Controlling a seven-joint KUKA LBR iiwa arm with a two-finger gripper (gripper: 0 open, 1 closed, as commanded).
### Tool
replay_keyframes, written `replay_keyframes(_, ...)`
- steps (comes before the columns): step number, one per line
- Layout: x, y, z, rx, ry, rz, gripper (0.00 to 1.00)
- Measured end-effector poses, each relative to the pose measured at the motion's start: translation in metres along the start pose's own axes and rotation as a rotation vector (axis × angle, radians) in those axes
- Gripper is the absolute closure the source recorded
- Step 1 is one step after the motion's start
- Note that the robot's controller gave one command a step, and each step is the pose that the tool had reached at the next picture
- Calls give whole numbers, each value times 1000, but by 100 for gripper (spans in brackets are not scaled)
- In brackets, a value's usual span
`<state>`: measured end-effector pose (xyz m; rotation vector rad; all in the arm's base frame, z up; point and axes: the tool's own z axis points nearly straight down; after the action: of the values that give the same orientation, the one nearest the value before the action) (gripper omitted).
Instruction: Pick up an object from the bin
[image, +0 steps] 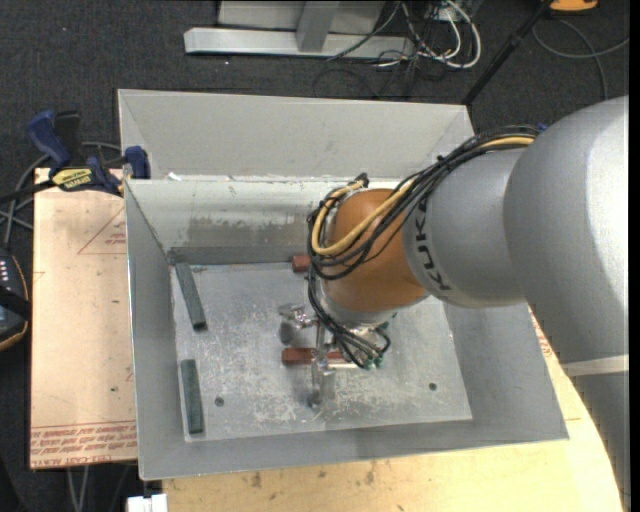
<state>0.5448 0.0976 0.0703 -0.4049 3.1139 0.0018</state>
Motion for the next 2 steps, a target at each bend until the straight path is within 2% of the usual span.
replay_keyframes(1, 21, -53, 1, 1, 3, 99, 0)
replay_keyframes(2, 20, -50, 0, 0, 1, 94, 100)
